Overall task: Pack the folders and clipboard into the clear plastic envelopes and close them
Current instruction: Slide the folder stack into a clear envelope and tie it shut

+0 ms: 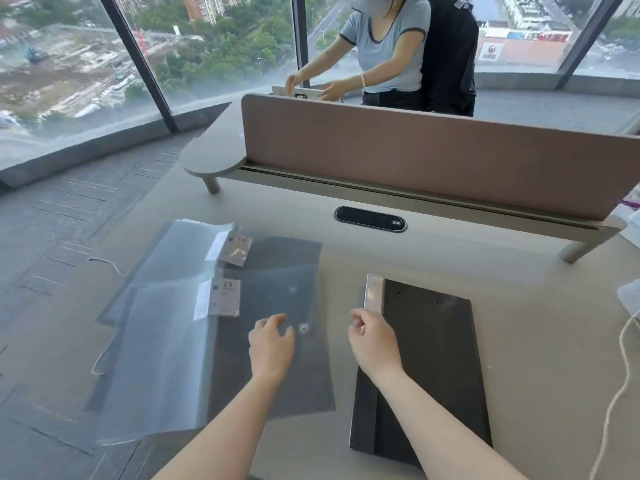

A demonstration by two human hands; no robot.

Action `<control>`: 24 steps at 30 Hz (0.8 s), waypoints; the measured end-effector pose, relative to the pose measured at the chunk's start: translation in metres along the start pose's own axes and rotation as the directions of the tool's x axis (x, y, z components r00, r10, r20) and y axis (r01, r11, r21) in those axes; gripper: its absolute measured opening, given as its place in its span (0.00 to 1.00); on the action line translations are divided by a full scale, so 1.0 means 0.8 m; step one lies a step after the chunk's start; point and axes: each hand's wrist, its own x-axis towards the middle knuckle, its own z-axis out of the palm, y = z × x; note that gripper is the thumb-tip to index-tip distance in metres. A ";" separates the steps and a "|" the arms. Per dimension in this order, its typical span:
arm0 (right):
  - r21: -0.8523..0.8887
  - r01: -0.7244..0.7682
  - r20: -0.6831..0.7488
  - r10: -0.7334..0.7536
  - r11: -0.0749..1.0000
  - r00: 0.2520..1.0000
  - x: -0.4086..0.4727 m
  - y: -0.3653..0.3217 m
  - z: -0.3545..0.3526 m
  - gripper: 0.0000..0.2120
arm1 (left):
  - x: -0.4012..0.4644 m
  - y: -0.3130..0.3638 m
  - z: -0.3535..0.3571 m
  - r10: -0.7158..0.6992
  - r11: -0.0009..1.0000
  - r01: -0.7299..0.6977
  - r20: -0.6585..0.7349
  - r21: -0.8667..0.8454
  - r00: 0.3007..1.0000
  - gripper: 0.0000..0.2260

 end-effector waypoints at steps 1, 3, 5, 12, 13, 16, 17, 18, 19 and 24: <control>-0.030 -0.005 0.042 0.006 1.000 0.999 0.001 -0.004 0.011 0.17 | 0.003 -0.010 -0.009 0.018 0.998 -0.016 -0.037 0.053 0.999 0.17; -0.122 -0.025 0.119 0.039 0.992 0.992 0.004 -0.010 0.033 0.20 | 0.008 -0.030 -0.027 0.064 0.986 -0.045 -0.115 0.162 0.991 0.20; -0.217 -0.064 0.178 0.104 0.974 0.978 0.006 -0.014 0.053 0.23 | 0.013 -0.053 -0.044 0.080 0.971 -0.040 -0.162 0.237 0.984 0.24; -0.313 -0.192 0.157 0.250 0.930 0.955 0.024 -0.025 0.096 0.22 | 0.034 -0.112 -0.082 -0.077 0.937 0.121 -0.145 0.329 0.987 0.36; -0.311 -0.215 0.139 0.268 0.926 0.953 0.027 -0.027 0.100 0.21 | 0.037 -0.119 -0.084 -0.089 0.935 0.131 -0.139 0.328 0.986 0.37; -0.288 -0.276 0.097 0.315 0.917 0.944 0.037 -0.030 0.114 0.21 | 0.042 -0.135 -0.090 -0.111 0.939 0.142 -0.113 0.313 0.987 0.37; -0.259 -0.307 0.087 0.339 0.916 0.937 0.040 -0.029 0.118 0.22 | 0.042 -0.139 -0.090 -0.115 0.942 0.141 -0.102 0.305 0.988 0.37; -0.227 -0.336 0.077 0.361 0.914 0.930 0.043 -0.028 0.121 0.22 | 0.042 -0.142 -0.090 -0.117 0.945 0.139 -0.091 0.296 0.989 0.37; -0.202 -0.360 0.071 0.380 0.911 0.922 0.048 -0.029 0.128 0.21 | 0.045 -0.148 -0.091 -0.125 0.946 0.144 -0.081 0.289 0.989 0.37; -0.030 -0.445 0.037 0.446 0.895 0.894 0.054 -0.029 0.128 0.10 | 0.045 -0.157 -0.094 -0.126 0.947 0.145 -0.082 0.288 0.989 0.37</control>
